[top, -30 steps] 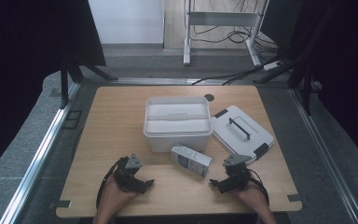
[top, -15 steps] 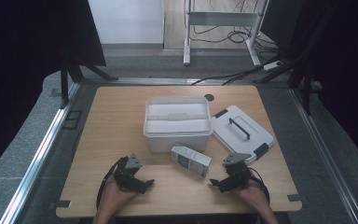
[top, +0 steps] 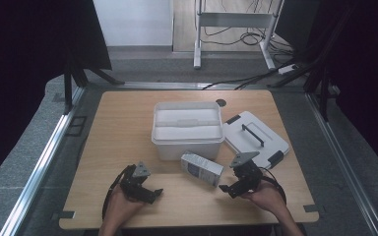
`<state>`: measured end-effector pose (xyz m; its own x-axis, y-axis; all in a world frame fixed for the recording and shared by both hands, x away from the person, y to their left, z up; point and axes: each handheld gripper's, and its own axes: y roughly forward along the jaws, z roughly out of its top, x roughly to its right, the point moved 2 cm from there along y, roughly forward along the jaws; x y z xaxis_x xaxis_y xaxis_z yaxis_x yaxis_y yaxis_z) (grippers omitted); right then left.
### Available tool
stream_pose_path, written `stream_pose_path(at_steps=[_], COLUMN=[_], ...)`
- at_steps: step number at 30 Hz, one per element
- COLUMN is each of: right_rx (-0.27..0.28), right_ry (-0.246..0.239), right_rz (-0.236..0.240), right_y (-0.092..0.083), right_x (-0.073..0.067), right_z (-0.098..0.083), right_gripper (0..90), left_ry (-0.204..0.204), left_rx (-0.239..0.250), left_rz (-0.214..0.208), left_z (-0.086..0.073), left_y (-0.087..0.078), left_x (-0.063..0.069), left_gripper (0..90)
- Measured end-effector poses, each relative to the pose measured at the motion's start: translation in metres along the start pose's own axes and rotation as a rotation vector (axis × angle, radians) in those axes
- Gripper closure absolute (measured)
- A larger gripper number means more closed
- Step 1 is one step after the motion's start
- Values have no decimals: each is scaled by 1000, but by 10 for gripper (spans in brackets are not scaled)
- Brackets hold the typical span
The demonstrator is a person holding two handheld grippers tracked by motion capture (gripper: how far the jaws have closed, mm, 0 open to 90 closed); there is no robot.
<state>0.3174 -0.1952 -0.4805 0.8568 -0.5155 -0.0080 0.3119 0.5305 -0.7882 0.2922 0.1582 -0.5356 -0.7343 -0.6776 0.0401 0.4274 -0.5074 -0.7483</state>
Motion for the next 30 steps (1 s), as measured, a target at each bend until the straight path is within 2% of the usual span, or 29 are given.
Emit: stream_pose_path(at_steps=[4,8,10,12,13,16,23,28,30], right_rx=[-13,-60,-70,-116,-116,-166,-218,-258,-275], right_ry=[-21,-51,-54,-76,-76,-98,-116,-135,-136], right_rz=[4,20,24,41,41,51,58,48,51], right_y=[-1,3,4,10,10,18,31,44,47], right_x=[-1,-3,-4,-6,-6,-9,-12,-13,-14], right_z=[12,31,34,46,46,60,76,84,85], right_gripper=[108,148,154,185,185,227,306,418,503], left_ry=[-3,0,0,-1,-1,1,1,1,1], left_rx=[3,1,2,2,2,1,1,2,1], left_rz=[0,0,-1,0,0,0,0,0,0], left_z=[0,0,0,0,0,0,0,0,0], left_y=[0,0,0,0,0,0,0,0,0], left_x=[0,0,0,0,0,0,0,0,0], left_gripper=[0,0,0,0,0,0,0,0,0])
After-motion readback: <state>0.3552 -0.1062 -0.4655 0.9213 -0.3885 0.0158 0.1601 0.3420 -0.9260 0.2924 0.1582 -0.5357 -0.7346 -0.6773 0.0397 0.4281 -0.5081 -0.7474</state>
